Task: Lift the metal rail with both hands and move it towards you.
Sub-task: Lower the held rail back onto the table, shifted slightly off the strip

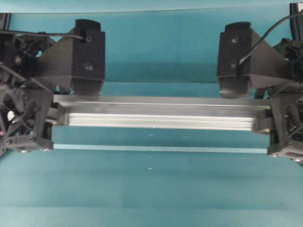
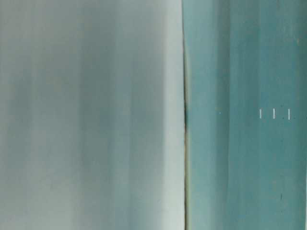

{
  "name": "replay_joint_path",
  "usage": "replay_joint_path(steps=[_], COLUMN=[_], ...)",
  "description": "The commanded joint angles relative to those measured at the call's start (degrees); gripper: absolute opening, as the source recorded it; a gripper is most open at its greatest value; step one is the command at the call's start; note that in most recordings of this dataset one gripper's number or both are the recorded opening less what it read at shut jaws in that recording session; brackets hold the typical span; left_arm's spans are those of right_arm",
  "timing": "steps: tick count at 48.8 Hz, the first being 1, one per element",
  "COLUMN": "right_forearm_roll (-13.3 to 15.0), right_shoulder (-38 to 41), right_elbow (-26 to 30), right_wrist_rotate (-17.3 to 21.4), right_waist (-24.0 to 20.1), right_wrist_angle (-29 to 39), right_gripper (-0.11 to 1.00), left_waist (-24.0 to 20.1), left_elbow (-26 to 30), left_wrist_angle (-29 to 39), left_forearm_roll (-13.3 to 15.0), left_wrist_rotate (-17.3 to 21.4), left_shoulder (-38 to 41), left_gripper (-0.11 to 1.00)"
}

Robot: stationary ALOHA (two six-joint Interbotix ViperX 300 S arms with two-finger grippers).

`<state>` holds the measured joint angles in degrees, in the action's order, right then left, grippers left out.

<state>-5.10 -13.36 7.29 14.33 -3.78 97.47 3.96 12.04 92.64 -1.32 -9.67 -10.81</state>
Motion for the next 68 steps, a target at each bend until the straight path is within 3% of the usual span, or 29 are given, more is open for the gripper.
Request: replay_joint_path(steps=[1,17,32,54,68], right_forearm_roll=[1.41,1.93,1.93,2.02,2.02], right_shoulder=[0.00,-0.70,0.00,1.14,4.13], right_elbow=[-1.76,-15.91,-26.89,-42.54,-46.32], right_wrist_rotate=[0.18,-5.62,-6.77,-8.35,-10.02], right_waist=[2.46,6.50,6.94,7.03,6.59], right_wrist_angle=[-3.08,-15.47,-25.22,-45.18,-51.59], right_gripper=[0.40,0.40,0.40,0.40,0.40], left_waist=[-2.72,-6.24,-6.50,-7.47,-7.47], left_elbow=[-0.62,-12.22,-27.07,-38.67,-42.54], left_wrist_angle=[-1.32,-9.76,-21.80,-36.74,-43.15], left_forearm_roll=[-1.14,-1.14,-1.14,-1.14,-1.05], left_wrist_rotate=[-0.97,2.29,2.02,1.14,0.35], left_shoulder=[-0.18,-0.26,1.14,3.25,5.54], left_gripper=[0.28,0.28,0.28,0.28,0.28])
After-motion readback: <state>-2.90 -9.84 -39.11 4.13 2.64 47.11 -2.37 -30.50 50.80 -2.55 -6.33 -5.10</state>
